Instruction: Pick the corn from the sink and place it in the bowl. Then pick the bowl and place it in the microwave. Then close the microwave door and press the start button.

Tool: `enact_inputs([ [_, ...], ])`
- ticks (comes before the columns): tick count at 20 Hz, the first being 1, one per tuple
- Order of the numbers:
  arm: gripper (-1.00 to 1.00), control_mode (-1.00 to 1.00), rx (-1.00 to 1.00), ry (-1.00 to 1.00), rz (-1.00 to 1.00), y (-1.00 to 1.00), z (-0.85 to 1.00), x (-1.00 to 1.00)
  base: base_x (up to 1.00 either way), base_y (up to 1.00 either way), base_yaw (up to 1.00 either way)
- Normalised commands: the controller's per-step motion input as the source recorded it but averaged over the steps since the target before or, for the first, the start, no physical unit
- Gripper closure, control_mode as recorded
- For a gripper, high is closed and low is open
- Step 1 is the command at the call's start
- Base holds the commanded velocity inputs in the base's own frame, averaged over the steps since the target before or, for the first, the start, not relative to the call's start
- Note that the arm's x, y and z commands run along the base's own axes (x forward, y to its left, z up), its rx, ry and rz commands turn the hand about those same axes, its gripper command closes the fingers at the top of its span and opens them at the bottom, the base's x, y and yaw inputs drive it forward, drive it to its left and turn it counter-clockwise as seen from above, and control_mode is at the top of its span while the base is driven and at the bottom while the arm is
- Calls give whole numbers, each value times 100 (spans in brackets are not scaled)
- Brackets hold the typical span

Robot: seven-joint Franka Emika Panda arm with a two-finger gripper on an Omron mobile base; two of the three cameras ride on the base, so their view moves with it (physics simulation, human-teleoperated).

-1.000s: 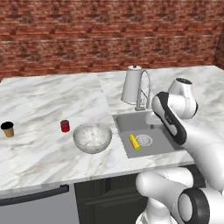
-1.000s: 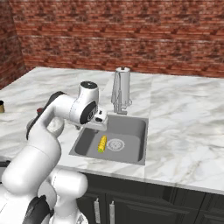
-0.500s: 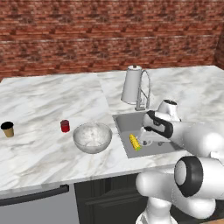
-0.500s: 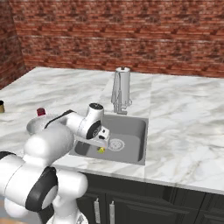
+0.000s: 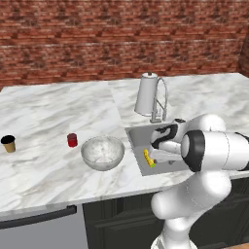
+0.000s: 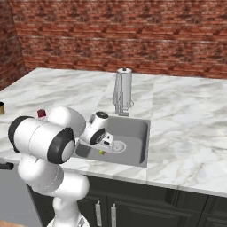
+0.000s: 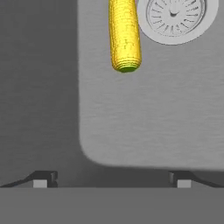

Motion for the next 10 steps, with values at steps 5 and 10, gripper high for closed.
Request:
enact_inputs([
  [5, -100, -100, 0, 0, 0, 0, -46, 62, 0, 0, 0],
  [10, -100, -100, 1, 0, 0, 0, -46, 57, 0, 0, 0],
])
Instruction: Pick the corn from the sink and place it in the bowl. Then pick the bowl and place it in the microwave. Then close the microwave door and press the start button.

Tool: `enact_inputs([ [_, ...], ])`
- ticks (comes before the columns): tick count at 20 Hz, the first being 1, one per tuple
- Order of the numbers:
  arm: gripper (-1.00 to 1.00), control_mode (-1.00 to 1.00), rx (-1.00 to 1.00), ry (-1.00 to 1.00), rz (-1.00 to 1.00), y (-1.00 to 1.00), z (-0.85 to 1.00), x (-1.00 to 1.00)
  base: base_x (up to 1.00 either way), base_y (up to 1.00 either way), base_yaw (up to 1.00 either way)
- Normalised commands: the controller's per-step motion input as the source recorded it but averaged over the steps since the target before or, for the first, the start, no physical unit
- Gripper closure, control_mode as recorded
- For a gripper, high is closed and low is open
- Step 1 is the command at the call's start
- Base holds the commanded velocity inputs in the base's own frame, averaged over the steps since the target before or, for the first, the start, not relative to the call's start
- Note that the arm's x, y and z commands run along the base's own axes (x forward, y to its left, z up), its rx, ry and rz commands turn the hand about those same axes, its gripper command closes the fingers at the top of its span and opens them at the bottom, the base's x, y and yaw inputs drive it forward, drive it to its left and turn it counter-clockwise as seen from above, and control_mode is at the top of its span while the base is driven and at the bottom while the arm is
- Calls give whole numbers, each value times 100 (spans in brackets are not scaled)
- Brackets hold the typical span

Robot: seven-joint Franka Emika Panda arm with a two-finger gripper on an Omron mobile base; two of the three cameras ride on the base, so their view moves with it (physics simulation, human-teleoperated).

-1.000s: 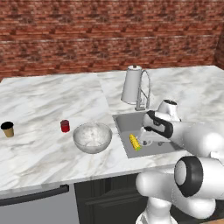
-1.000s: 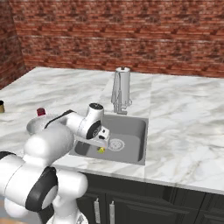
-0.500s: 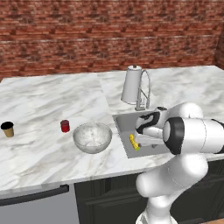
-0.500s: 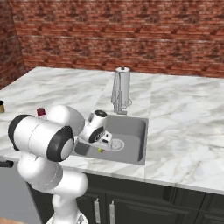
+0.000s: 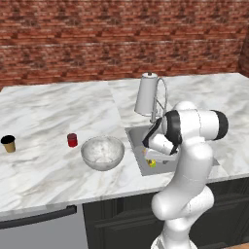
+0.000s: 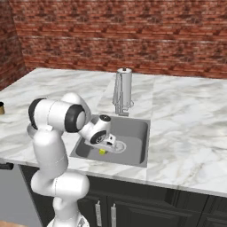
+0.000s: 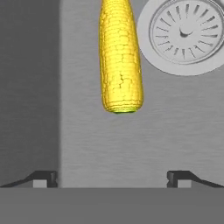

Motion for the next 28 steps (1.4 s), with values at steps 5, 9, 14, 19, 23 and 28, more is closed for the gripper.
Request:
enact_inputs([
  [5, -100, -100, 1, 0, 0, 0, -46, 57, 0, 0, 0],
  [9, -100, -100, 0, 0, 0, 0, -53, 52, 0, 0, 0],
  [14, -100, -100, 0, 0, 0, 0, -50, 46, 0, 0, 0],
  [19, 100, -100, 0, 0, 0, 0, -31, 33, 0, 0, 0],
  [23, 100, -100, 0, 0, 1, 10, -1, 0, 0, 0, 0],
  [28, 100, -100, 0, -7, 8, 16, 84, -42, 0, 0, 0],
])
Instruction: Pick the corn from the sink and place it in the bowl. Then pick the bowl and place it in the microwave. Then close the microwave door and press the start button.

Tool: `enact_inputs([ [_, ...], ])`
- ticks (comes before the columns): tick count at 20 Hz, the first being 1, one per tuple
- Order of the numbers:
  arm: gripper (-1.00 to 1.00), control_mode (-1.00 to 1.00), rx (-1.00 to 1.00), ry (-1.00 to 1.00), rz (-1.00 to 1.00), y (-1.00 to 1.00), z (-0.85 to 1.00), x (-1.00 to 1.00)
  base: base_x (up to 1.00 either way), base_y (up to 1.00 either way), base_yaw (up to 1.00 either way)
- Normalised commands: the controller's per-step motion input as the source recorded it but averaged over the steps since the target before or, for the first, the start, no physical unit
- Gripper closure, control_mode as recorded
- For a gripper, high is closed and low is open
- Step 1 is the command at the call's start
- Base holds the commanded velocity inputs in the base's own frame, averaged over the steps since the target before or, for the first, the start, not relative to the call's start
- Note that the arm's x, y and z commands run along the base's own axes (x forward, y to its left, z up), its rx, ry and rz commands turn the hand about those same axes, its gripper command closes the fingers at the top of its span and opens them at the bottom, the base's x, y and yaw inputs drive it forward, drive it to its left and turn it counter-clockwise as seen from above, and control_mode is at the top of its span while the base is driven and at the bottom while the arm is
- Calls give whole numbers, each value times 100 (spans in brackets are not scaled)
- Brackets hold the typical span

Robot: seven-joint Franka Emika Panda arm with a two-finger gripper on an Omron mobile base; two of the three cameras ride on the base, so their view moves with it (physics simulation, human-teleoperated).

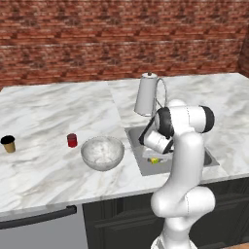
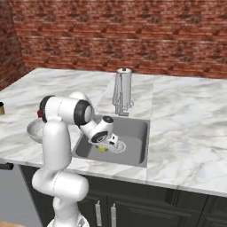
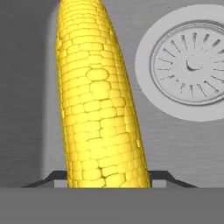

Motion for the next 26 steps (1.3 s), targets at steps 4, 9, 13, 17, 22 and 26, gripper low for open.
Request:
enact_inputs([
  [4, 100, -100, -4, -13, 8, 37, 100, -91, 0, 0, 0],
  [9, 100, -100, -6, -2, 10, 40, 100, -82, 0, 0, 0],
  [13, 100, -100, -3, -2, 2, 23, 100, -49, 0, 0, 0],
  [17, 100, -100, -2, 0, 0, 16, 100, -23, 0, 0, 0],
  [22, 100, -100, 0, 0, 0, 18, 100, -27, 0, 0, 0],
  [26, 100, -100, -1, 0, 0, 54, 100, -20, 0, 0, 0],
])
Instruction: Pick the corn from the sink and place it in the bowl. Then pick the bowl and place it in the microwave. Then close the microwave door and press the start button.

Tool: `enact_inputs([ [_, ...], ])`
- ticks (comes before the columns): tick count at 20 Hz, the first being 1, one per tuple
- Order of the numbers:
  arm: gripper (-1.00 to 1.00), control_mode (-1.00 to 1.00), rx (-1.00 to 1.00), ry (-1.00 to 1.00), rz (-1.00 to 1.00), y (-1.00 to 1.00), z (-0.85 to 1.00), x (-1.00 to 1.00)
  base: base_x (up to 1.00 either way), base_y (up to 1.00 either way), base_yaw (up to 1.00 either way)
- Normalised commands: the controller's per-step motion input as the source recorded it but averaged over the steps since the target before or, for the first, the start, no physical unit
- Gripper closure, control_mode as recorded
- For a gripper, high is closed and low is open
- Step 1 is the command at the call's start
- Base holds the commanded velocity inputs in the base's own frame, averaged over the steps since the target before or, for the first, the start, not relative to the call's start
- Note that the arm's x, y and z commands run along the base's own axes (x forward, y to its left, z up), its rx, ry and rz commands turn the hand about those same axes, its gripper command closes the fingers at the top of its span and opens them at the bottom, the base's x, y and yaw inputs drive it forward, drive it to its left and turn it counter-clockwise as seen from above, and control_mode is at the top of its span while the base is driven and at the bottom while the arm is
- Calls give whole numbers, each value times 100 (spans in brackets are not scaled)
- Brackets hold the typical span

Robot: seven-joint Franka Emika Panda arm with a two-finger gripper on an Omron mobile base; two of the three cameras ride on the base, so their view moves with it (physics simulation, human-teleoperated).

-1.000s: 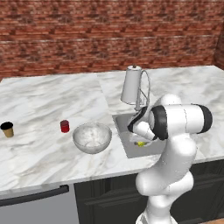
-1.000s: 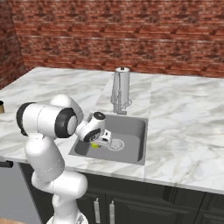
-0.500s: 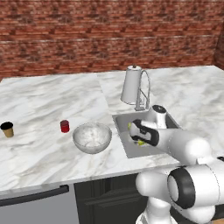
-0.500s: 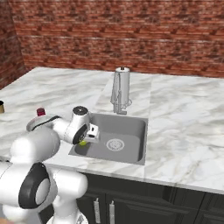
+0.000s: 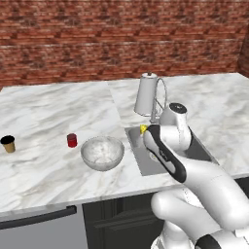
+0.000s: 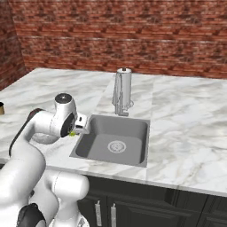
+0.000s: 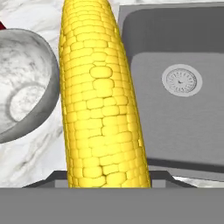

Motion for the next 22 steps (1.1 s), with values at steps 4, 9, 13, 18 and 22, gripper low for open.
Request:
enact_inputs([
  [4, 100, -100, -6, 2, 2, 90, 96, 0, 0, 0, 0],
  [9, 100, -100, -11, 11, 8, 98, 6, 18, 0, 0, 0],
  [13, 100, -100, -10, 18, 4, 61, -23, 48, 0, 0, 0],
  [18, 100, -100, -8, 13, 0, 15, -33, 67, 0, 0, 0],
  [22, 100, -100, -9, 12, 0, 22, -73, 68, 0, 0, 0],
])
